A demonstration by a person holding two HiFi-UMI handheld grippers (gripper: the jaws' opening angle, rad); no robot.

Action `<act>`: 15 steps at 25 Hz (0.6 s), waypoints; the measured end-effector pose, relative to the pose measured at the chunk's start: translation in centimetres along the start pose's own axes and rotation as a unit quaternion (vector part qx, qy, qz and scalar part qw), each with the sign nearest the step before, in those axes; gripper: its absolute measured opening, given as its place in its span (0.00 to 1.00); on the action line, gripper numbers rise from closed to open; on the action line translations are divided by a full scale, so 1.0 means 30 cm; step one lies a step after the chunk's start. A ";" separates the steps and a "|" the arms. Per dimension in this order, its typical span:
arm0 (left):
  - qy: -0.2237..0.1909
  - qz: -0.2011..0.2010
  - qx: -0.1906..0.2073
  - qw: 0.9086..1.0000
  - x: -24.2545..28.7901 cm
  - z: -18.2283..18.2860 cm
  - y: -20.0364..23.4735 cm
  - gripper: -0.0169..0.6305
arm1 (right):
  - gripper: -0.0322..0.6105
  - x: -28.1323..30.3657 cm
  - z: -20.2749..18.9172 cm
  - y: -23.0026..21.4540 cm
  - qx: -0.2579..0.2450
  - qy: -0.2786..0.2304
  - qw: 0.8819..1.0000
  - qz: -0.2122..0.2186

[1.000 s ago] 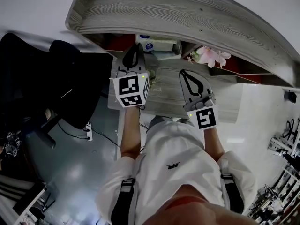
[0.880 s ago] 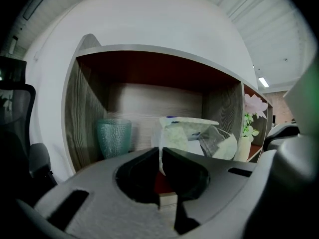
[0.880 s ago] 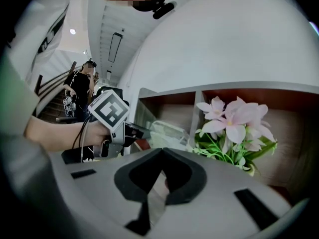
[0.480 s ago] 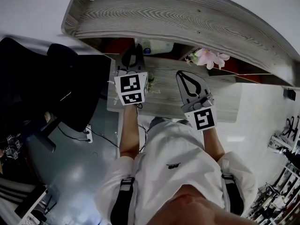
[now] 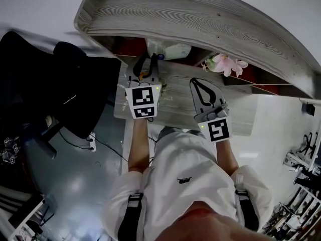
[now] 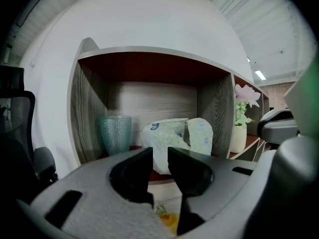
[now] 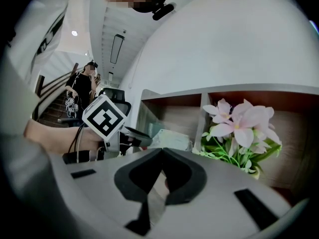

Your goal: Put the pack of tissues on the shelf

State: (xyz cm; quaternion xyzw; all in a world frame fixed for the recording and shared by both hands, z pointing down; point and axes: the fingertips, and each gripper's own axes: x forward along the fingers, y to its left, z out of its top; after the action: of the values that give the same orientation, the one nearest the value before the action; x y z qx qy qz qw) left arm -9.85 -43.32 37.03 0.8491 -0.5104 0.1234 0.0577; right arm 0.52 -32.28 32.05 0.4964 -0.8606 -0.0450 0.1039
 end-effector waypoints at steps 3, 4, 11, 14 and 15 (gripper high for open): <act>0.002 0.001 0.003 1.000 -0.028 -0.001 -0.011 0.17 | 0.09 -0.007 0.009 0.004 0.002 -0.005 1.000 0.002; 0.002 -0.001 0.004 1.000 -0.038 -0.002 -0.019 0.17 | 0.09 -0.010 0.011 0.005 0.002 -0.005 1.000 0.004; -0.005 -0.015 0.022 1.000 -0.103 0.022 -0.078 0.17 | 0.09 -0.036 0.031 0.015 0.014 -0.018 1.000 0.010; -0.007 -0.019 0.027 0.999 -0.129 0.025 -0.095 0.17 | 0.09 -0.045 0.036 0.021 0.016 -0.023 1.000 0.013; -0.008 -0.020 0.028 0.999 -0.138 0.025 -0.099 0.17 | 0.09 -0.048 0.038 0.024 0.017 -0.023 0.999 0.014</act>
State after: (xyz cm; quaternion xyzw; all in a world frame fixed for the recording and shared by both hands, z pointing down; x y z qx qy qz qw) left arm -8.97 -38.56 35.28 0.8611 -0.4904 0.1301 0.0322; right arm 0.36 -30.69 30.89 0.4851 -0.8702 -0.0401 0.0760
